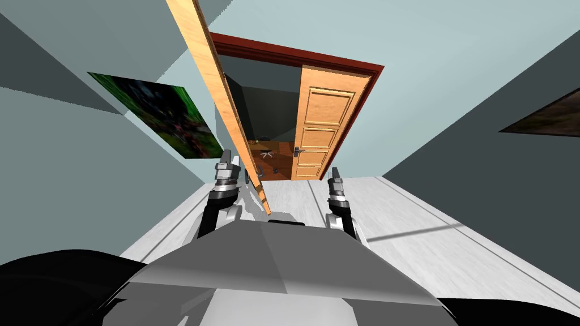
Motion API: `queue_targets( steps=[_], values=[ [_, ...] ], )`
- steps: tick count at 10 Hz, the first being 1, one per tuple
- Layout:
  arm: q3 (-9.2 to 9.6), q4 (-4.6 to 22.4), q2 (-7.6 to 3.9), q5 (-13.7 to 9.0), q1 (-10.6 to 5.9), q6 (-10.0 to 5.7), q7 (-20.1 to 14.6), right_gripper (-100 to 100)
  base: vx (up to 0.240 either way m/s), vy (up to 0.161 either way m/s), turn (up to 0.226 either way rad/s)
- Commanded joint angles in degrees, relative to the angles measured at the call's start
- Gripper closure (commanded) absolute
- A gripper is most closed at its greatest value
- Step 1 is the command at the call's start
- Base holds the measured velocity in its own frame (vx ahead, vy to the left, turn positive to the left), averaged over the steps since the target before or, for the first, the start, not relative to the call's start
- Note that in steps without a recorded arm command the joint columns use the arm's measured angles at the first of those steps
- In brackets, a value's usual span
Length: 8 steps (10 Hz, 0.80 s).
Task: Pull the door open
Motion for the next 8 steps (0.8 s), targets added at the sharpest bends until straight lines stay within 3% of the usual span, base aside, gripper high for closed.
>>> queue_targets(
  steps=[1, 3, 4, 7, 8],
  values=[
    [-0.36, 2.4, -0.59, -0.5, -0.71, -0.38, -0.4, -100, 0.056, -0.018, 0.145],
    [-1.24, 5.6, -1.64, -1.4, -2.44, -0.57, -1.0, -100, 0.053, -0.009, 0.170],
    [-1.24, 6.1, -1.64, -1.4, -2.44, -0.57, -1.0, -100, 0.045, -0.005, 0.048],
    [-2.73, 11.6, -3.42, -3.0, -5.40, -0.90, -2.1, -100, 0.055, -0.006, 0.163],
    [-2.73, 12.5, -3.42, -3.0, -5.40, -0.90, -2.1, -100, 0.051, -0.015, 0.074]
  ],
)
